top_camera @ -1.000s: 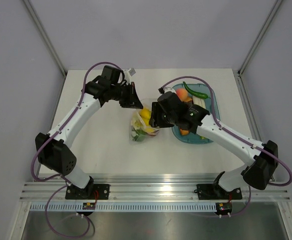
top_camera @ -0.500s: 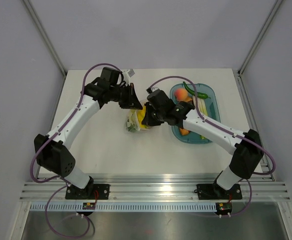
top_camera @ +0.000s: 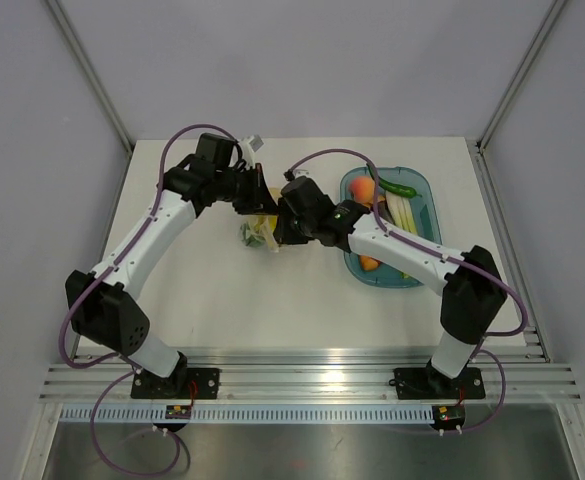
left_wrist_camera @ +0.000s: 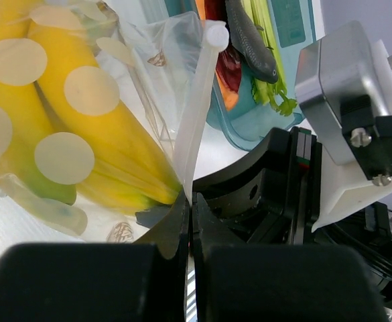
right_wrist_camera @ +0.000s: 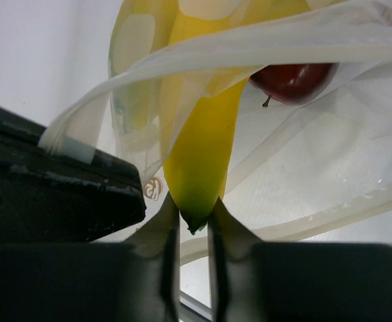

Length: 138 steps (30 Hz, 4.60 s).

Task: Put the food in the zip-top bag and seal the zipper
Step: Adjust the zipper food storage bag at the center of the board.

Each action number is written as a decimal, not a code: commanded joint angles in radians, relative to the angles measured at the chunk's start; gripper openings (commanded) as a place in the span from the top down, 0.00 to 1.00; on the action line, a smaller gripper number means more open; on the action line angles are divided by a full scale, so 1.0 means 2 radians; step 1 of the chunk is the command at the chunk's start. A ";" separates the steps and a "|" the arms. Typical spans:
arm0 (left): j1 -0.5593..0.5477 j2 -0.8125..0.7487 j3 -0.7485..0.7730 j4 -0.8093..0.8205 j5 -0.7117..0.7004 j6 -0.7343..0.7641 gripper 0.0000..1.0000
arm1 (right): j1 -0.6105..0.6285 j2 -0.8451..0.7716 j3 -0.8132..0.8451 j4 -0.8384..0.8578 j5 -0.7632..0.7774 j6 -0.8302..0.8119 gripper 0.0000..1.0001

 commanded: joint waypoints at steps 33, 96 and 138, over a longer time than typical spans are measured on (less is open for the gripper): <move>0.000 -0.006 0.015 0.015 0.068 -0.012 1.00 | -0.108 -0.153 -0.190 0.056 -0.063 0.126 0.69; -0.048 -0.104 -0.112 0.043 -0.194 -0.160 0.57 | -0.087 -0.116 -0.078 0.041 -0.090 0.073 1.00; 0.001 -0.127 -0.105 -0.011 -0.090 0.027 1.00 | -0.042 -0.094 -0.052 -0.065 0.034 0.011 0.36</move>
